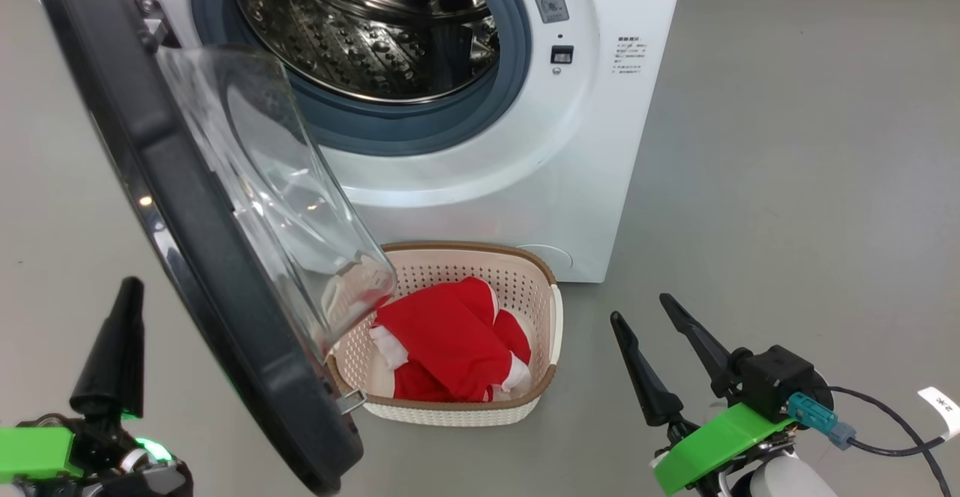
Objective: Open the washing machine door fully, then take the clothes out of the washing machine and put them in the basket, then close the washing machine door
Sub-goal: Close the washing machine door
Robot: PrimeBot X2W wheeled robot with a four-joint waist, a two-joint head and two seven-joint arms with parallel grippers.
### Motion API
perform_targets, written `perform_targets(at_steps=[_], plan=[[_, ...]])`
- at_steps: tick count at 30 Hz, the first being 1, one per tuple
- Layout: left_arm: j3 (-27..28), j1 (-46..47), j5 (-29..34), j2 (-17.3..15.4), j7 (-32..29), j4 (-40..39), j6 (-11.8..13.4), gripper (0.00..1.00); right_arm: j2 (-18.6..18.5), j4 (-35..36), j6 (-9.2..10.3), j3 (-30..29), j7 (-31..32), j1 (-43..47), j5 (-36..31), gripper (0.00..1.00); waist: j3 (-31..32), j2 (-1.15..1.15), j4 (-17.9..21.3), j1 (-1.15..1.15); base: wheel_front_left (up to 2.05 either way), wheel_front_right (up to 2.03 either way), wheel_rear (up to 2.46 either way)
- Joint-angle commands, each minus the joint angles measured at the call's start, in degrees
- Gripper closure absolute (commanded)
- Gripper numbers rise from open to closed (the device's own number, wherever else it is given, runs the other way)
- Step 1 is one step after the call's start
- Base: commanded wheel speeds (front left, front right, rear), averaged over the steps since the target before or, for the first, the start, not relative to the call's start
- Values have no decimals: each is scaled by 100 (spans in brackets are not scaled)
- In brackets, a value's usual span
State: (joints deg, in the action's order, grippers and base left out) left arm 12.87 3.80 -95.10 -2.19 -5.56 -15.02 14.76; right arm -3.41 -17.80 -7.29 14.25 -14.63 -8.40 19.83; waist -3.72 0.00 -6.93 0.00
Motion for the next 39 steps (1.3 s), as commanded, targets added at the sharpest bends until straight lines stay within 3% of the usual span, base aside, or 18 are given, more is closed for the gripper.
perform_targets(at_steps=[1,9,22,39], plan=[[157,225,-85,-97,-128,-268,90,100,15,137,-20,131,-37,-230,39,0,-19,0,12,0,0,0,0],[51,240,-287,-164,-429,-535,271,100,17,129,-20,163,-37,-262,174,0,-60,0,105,0,0,0,0],[-282,315,-265,-156,-616,-621,251,100,19,172,-20,176,-37,-306,281,0,-180,0,318,0,0,0,0],[-533,890,-98,-127,-413,-367,82,100,-35,216,-20,211,-37,-476,387,0,-545,0,832,0,0,0,0]])
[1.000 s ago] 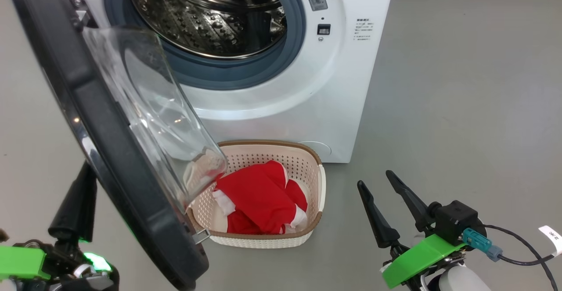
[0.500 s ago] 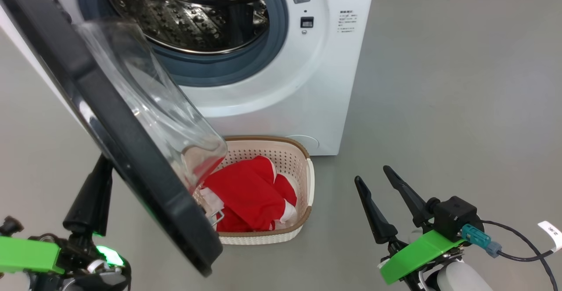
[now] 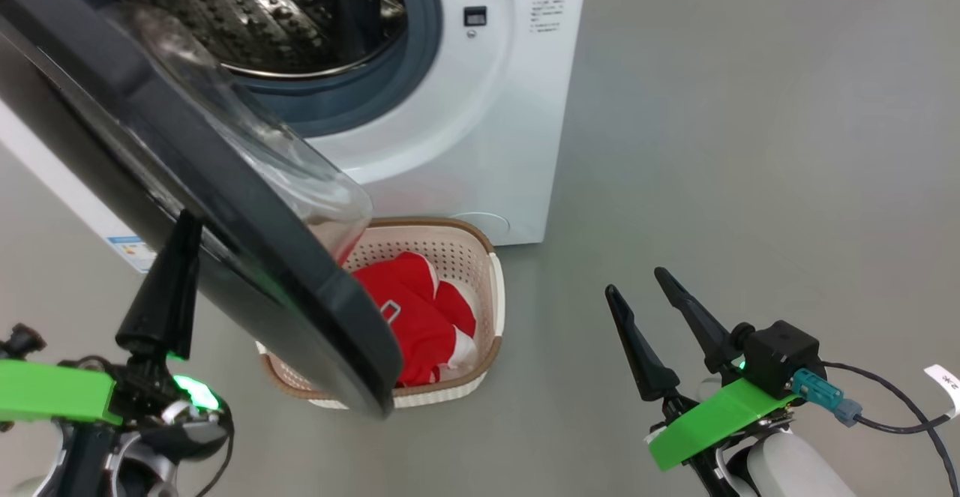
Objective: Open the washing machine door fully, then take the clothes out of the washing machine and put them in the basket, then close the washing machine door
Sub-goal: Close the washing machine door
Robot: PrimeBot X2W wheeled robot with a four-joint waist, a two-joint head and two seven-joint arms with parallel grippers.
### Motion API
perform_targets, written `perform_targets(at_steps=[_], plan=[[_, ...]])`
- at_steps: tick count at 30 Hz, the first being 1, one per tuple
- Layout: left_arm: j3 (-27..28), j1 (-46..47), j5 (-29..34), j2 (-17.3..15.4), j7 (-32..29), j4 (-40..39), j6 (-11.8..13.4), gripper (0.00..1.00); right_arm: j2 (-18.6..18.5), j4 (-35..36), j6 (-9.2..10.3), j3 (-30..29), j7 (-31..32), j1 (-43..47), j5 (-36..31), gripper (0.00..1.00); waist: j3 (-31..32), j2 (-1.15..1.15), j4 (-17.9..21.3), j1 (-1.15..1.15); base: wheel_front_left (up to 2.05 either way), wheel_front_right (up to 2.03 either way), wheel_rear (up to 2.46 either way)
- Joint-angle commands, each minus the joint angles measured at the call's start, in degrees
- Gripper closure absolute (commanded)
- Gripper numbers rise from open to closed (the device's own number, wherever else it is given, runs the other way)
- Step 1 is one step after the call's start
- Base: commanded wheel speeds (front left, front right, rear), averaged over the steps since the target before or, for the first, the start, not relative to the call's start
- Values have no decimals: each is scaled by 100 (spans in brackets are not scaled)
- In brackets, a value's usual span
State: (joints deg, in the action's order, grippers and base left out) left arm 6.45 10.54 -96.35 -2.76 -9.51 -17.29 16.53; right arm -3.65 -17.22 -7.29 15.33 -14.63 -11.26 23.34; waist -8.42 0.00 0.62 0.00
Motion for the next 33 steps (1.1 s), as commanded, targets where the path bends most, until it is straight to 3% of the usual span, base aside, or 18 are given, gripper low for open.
perform_targets(at_steps=[1,33], plan=[[98,247,30,-67,-5,-126,-105,100,-11,159,-20,94,-37,-201,37,0,-102,0,111,0,0,0,0],[66,1640,228,-58,430,662,-630,100,20,295,-20,42,-37,-534,133,0,-859,0,968,0,0,0,0]])
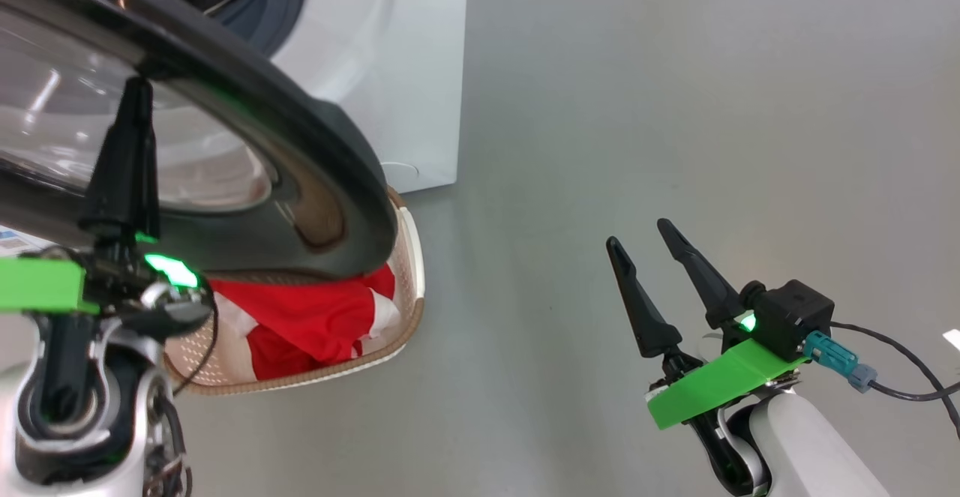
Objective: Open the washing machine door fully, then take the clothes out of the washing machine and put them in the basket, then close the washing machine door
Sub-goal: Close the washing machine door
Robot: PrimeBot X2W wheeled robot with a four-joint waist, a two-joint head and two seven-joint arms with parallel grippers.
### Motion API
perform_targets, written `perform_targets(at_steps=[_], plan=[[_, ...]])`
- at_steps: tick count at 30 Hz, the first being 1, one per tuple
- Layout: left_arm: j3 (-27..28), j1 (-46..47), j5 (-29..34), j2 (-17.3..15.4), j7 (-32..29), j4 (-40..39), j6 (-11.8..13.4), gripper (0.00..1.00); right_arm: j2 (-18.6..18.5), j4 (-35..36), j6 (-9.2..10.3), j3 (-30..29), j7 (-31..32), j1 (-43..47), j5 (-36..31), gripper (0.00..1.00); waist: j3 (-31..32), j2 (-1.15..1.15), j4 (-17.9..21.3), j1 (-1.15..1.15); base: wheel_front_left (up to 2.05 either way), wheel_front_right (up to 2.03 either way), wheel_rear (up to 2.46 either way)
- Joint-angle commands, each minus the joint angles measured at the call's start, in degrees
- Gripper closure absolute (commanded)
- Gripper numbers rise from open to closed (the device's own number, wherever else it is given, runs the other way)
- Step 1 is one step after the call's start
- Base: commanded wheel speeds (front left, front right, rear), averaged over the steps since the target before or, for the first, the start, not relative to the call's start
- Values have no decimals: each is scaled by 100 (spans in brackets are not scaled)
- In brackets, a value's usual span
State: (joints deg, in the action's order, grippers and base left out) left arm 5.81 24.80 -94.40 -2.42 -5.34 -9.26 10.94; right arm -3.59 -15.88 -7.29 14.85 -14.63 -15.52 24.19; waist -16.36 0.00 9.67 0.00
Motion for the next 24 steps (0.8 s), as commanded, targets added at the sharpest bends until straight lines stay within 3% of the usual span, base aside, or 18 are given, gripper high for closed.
perform_targets(at_steps=[1,24], plan=[[136,281,33,-91,23,-105,-83,100,15,166,-20,83,-37,-120,50,0,-93,0,83,0,0,0,0],[125,1851,554,-348,395,1442,-591,100,58,213,-20,136,-37,-303,109,0,-534,0,604,0,0,0,0]])
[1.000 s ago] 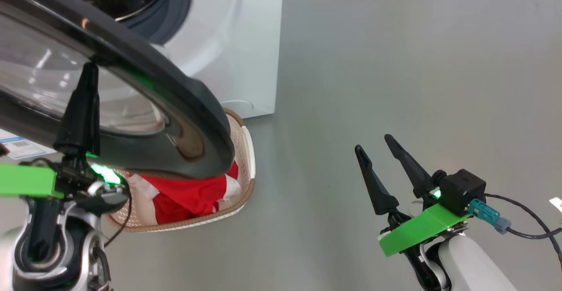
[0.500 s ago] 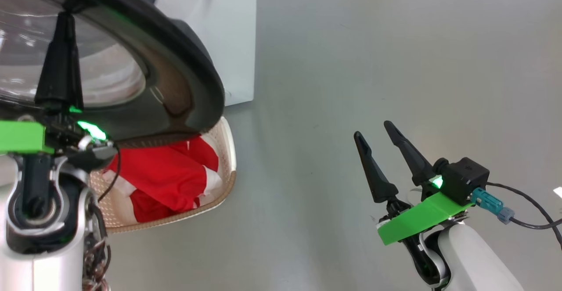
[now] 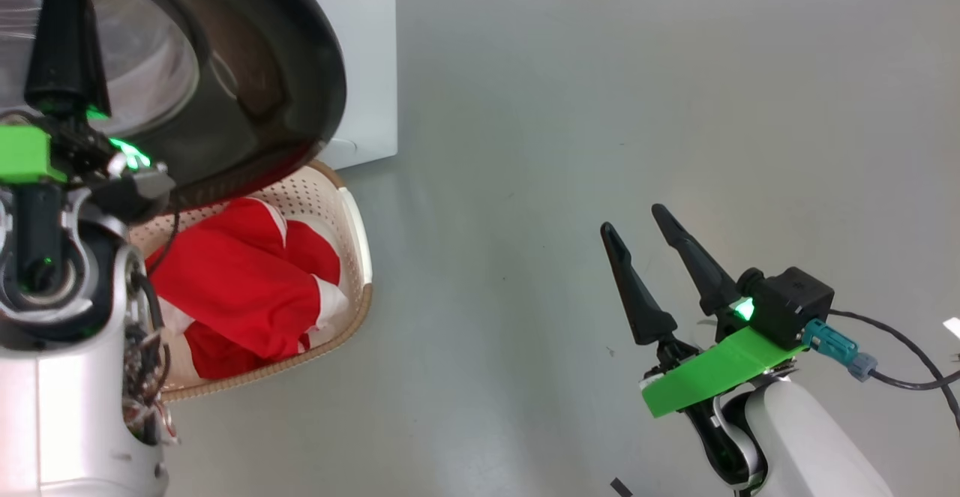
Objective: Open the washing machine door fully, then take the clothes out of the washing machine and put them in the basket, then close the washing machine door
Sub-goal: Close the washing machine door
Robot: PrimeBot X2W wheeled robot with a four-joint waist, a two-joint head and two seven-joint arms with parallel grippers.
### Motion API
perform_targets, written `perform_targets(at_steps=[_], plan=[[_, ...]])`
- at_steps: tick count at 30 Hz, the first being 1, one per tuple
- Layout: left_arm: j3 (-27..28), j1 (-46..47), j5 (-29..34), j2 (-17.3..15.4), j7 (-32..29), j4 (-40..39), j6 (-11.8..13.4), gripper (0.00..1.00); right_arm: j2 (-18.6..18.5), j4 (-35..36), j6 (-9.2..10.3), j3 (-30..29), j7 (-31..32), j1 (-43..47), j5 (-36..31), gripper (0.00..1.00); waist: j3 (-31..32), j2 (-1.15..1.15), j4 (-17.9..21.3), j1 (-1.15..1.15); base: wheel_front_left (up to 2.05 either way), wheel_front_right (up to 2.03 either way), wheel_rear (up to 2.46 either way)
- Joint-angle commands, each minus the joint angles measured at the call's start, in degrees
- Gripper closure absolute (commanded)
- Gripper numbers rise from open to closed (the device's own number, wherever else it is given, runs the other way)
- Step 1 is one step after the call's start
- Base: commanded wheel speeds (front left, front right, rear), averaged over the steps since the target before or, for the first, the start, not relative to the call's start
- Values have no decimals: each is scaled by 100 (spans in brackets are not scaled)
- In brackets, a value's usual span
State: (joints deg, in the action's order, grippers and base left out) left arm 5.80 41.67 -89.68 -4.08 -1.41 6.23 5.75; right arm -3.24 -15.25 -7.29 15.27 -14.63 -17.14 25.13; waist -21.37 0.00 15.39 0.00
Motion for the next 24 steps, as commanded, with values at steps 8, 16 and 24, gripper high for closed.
perform_targets(at_steps=[8,16,24], plan=[[123,302,70,-191,-21,146,-212,100,27,117,-20,85,-37,-145,10,0,-5,0,53,0,0,0,0],[68,6,14,-145,-114,49,-304,49,29,76,-20,58,-37,-90,-28,0,195,0,-54,0,0,0,0],[76,-700,-1,-95,-106,-106,-372,0,7,50,-20,-87,-37,-6,-124,0,513,0,-262,0,0,0,0]])
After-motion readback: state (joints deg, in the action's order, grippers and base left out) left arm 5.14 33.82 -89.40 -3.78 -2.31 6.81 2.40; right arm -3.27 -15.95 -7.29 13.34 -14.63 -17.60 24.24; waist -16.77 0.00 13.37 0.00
